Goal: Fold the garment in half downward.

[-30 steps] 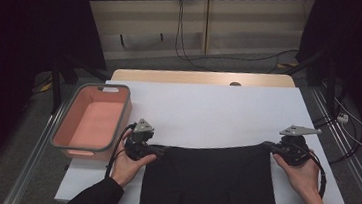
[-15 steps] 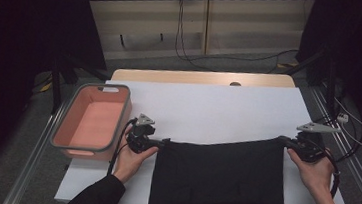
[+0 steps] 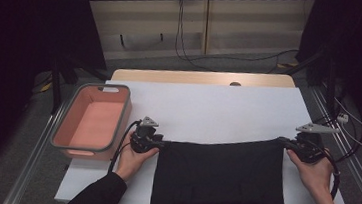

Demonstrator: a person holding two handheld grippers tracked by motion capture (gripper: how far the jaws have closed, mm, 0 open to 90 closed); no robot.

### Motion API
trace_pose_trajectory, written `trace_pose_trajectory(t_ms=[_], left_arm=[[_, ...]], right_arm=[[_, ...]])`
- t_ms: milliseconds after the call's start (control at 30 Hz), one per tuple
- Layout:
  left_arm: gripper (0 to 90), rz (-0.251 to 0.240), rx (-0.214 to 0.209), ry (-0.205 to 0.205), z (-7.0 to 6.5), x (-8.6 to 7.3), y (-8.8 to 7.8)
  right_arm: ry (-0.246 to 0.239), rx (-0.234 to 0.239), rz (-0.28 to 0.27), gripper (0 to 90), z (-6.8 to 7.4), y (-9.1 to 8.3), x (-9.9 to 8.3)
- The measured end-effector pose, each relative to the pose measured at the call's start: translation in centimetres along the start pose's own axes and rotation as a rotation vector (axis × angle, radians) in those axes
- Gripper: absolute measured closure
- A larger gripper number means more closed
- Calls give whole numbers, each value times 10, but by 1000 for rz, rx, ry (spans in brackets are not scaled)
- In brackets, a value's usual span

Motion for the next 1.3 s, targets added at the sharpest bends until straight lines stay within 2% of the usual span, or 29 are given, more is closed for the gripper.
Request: trace_pose_trajectory(t_ms=[133, 300, 433, 500, 567, 667, 700, 833, 1033, 1200, 1300], left_arm=[[627, 10, -18, -3, -3, -2, -1], [672, 19, -15, -1, -8, -6, -4], [798, 33, -53, -38, -9, -7, -5], [825, 47, -53, -24, -10, -7, -7], [834, 47, -52, -30, -10, -7, -7], [839, 33, -70, -55, -11, -7, -10], [840, 24, -71, -52, -11, -5, -11], [841, -41, -76, -63, -9, 2, -21], [844, -108, -63, -74, -5, 11, -32], [847, -140, -57, -65, -4, 19, -40], [847, -155, -45, -60, -4, 21, -43]], right_arm=[[-7, 3, 7, 878, 2, 2, -1], [-8, 5, 8, 878, 3, 1, -2], [-10, 6, 14, 877, 2, 2, -3], [-12, 6, 11, 878, 2, 2, -3], [-9, 9, 5, 878, 3, 1, -2], [-7, 9, 0, 878, 2, 0, -2], [-7, 11, -2, 878, 2, 0, -2], [-4, 14, -10, 878, 2, -1, -1], [6, 19, -34, 878, 1, -4, 1], [19, 23, -57, 877, 1, -6, 4], [8, 28, -75, 876, 2, -7, 5]])
Point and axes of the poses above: each handheld gripper's, and its own axes: y roughly forward along the jaws, x roughly out of its top, z roughly to its left, the point moved 7 cm from there along y, roughly forward along the jaws, and after that the axes turned 3 degrees about -y, right-handed, at the moved point
